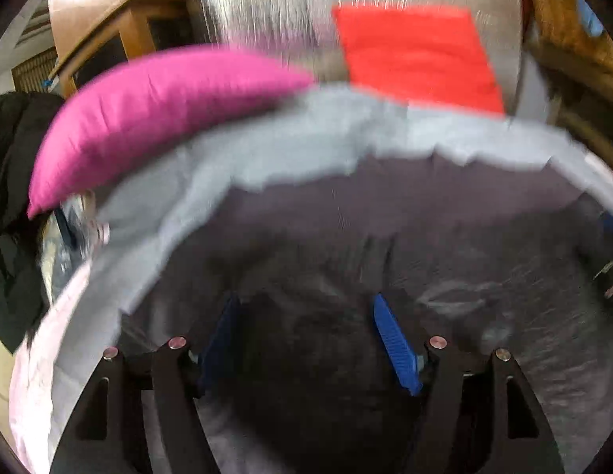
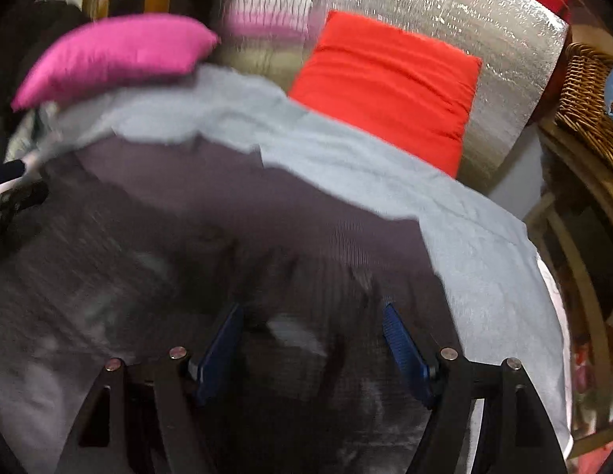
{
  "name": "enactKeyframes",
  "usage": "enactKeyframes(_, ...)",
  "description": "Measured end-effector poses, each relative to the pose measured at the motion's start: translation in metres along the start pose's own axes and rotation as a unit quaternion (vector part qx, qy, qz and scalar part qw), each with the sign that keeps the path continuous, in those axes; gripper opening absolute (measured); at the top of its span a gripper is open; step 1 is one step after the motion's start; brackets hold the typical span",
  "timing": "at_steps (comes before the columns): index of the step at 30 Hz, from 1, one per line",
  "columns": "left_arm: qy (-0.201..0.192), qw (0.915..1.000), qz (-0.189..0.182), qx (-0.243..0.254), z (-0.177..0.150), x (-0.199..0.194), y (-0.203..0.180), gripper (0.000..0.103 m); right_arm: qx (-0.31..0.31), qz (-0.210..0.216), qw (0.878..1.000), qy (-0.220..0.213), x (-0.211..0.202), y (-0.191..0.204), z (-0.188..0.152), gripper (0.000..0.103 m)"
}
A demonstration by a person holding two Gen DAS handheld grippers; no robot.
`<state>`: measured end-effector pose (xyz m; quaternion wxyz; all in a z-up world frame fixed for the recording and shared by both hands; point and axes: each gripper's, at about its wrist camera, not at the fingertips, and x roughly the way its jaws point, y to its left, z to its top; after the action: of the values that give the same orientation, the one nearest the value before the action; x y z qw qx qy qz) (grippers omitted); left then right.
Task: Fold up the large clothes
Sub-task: 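Open both tools and press the bundle flat, then smooth the bundle's quilted surface with both open tools, pressing it down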
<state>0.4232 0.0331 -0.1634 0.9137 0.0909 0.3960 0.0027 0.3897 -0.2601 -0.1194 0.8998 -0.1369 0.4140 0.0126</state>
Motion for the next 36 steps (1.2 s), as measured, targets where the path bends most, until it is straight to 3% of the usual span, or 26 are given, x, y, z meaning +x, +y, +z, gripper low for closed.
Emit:
enactKeyframes(7,0.007,0.9996,0.022,-0.016,-0.001,0.022,0.004,0.074,0.054,-0.033,0.998,0.011,0.017,-0.019,-0.017,0.078)
enactKeyframes(10,0.011,0.9996,0.006,-0.026,0.002,0.004,0.01,0.073,0.052,-0.045,0.998,0.012,0.013,-0.02,-0.014,0.078)
enactKeyframes(12,-0.012,0.9992,-0.003,-0.038,0.001,-0.02,0.019,0.073,0.067,-0.06,0.996,-0.002,-0.006,-0.026,-0.011,0.079)
enactKeyframes(16,-0.077,0.9939,-0.03,-0.072,-0.012,-0.09,0.024,0.073,0.102,-0.041,0.991,-0.08,-0.081,-0.024,-0.018,0.079)
enactKeyframes(19,-0.097,0.9916,-0.053,-0.068,-0.032,-0.117,0.006,0.073,0.1,-0.011,0.989,-0.111,-0.118,0.004,-0.032,0.082)
enactKeyframes(21,-0.105,0.9921,-0.044,-0.053,-0.044,-0.12,-0.01,0.074,0.093,-0.004,0.988,-0.12,-0.126,0.024,-0.044,0.082)
enactKeyframes(24,-0.075,0.9963,-0.025,-0.032,-0.062,-0.102,-0.031,0.074,0.077,-0.007,0.992,-0.104,-0.115,0.052,-0.062,0.082)
enactKeyframes(27,-0.035,0.9987,-0.012,-0.035,-0.078,-0.072,-0.033,0.076,0.062,-0.023,0.996,-0.062,-0.083,0.064,-0.079,0.082)
enactKeyframes(28,-0.037,0.9985,-0.013,-0.038,-0.081,-0.068,-0.031,0.079,0.067,-0.019,0.997,-0.042,-0.07,0.063,-0.085,0.082)
enactKeyframes(36,-0.021,0.999,-0.011,-0.038,-0.081,-0.06,-0.029,0.083,0.09,-0.021,0.995,-0.032,-0.054,0.053,-0.084,0.087)
